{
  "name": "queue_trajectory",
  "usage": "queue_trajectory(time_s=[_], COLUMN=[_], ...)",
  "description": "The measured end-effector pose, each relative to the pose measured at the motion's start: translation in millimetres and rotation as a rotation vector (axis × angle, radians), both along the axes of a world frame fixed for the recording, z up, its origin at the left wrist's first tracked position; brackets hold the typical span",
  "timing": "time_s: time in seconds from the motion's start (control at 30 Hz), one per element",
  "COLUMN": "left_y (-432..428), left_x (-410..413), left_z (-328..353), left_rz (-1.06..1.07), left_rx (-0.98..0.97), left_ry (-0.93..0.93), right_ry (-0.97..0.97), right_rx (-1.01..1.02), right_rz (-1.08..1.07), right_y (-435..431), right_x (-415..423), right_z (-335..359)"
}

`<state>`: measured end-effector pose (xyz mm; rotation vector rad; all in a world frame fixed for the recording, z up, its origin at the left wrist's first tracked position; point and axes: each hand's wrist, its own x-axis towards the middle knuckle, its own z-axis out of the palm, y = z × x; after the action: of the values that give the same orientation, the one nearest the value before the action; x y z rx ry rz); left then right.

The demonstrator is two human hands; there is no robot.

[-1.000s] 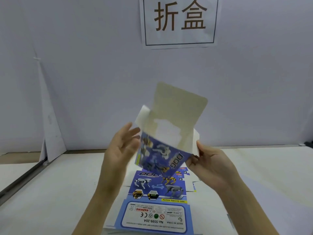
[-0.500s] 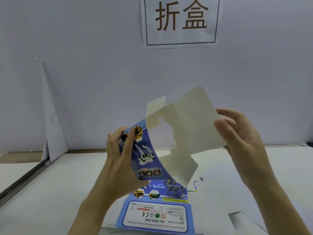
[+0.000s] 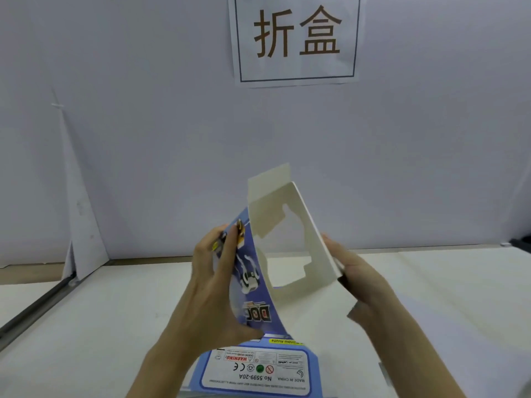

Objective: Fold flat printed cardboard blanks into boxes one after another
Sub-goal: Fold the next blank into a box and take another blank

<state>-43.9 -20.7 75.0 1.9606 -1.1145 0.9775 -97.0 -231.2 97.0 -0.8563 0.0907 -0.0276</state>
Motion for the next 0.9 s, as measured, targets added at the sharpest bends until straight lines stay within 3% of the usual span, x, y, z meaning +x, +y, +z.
queue_trajectory(time_s=[0.07,0.13,0.23,0.3,0.33,0.37,0.47,0.5,0.6,0.67,0.77,0.9], left_y=[9,12,4,-2,-5,-6,-10,-12,-19,-26,-34,-16], left_x=[3,-1,-3,-4,-4,-3,-2,-4,-9,-16,-25,-16], left_z=[-2,-3,-10,-15,-16,-16,-15,-12,-4,1,5,12], left_rz=[0.016,0.046,0.051,0.115,0.158,0.213,0.328,0.317,0.316,0.356,0.322,0.122], left_rx=[0.113,0.149,0.162,0.182,0.179,0.16,-0.011,-0.111,-0.388,-0.493,-0.528,-0.608], left_ry=[-0.053,-0.039,0.031,0.048,0.053,0.051,0.102,0.182,0.384,0.519,0.657,0.709], right_ry=[-0.176,-0.38,-0.637,-0.726,-0.75,-0.744,-0.58,-0.499,-0.342,-0.36,-0.468,-0.465], right_rx=[-0.096,-0.332,-0.936,-1.259,-1.301,-1.212,-0.652,-0.586,-0.815,-1.021,-1.074,-0.749], right_rz=[-0.293,-0.565,-1.036,-1.177,-1.153,-1.046,-0.615,-0.53,-0.141,0.141,0.089,-0.058], right_y=[-10,-21,-28,-27,-27,-26,-10,-5,2,17,34,23], right_x=[-1,-2,-2,-2,-1,-1,-4,-3,-2,-1,2,6], right_z=[5,3,0,-4,-6,-4,2,3,-5,-13,-23,-20])
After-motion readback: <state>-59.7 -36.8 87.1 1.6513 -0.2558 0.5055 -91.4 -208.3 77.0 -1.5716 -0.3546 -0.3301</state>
